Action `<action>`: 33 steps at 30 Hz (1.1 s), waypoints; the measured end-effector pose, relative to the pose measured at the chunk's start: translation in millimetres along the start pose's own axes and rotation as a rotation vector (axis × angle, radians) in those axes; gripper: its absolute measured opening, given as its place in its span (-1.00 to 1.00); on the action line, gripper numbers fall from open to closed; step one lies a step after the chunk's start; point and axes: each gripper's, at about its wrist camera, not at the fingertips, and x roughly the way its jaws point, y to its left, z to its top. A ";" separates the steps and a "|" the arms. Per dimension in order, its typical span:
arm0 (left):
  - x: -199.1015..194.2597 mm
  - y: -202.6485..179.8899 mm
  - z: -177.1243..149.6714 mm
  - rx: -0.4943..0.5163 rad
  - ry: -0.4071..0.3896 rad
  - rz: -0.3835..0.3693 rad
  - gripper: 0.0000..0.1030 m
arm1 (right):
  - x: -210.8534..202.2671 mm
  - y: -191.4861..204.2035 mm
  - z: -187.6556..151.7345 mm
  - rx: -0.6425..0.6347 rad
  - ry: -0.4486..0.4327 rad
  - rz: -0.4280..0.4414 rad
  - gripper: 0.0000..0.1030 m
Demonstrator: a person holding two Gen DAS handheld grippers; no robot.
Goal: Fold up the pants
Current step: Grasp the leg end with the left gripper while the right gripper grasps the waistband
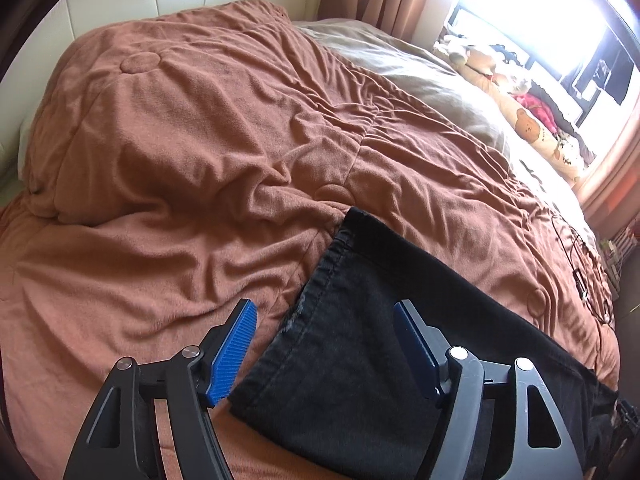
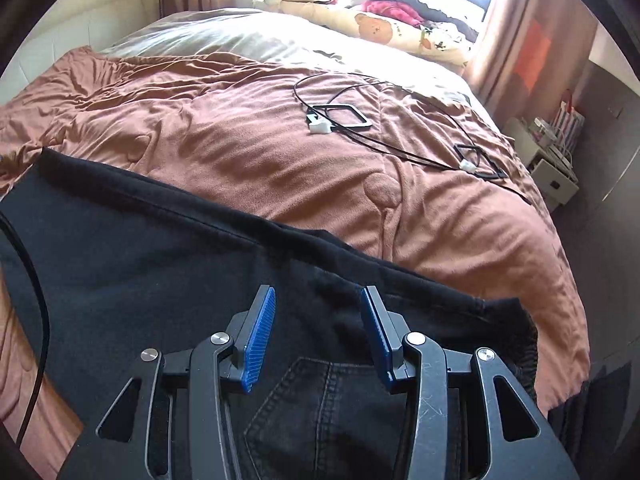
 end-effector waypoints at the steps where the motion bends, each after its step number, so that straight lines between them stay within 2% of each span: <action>1: -4.2 1.7 -5.1 -0.003 -0.002 -0.003 0.41 | -5.1 -4.1 -4.9 0.017 -0.002 0.008 -0.18; 7: -19.2 11.4 -34.1 -0.039 0.022 -0.029 0.17 | -38.4 -20.3 -38.8 0.088 -0.005 0.012 -0.18; 9: -21.0 14.4 -44.0 -0.051 0.030 -0.035 0.10 | -47.7 -28.1 -50.5 0.122 -0.010 0.026 0.04; 11: -20.9 18.1 -53.0 -0.069 0.039 -0.045 0.10 | -56.8 -36.1 -62.6 0.153 -0.020 0.028 0.13; 19: -8.6 31.2 -87.5 -0.114 0.088 -0.061 0.08 | -73.6 -76.5 -115.4 0.290 0.006 0.037 0.14; 24: -1.9 39.7 -102.2 -0.155 0.112 -0.076 0.08 | -83.1 -105.8 -144.9 0.409 -0.010 0.030 0.14; 29: 5.7 40.3 -110.3 -0.192 0.132 -0.110 0.08 | -88.8 -137.2 -177.4 0.540 -0.010 -0.023 0.14; 33: 12.9 35.9 -114.7 -0.213 0.144 -0.146 0.08 | -83.6 -161.5 -201.1 0.667 0.024 -0.054 0.14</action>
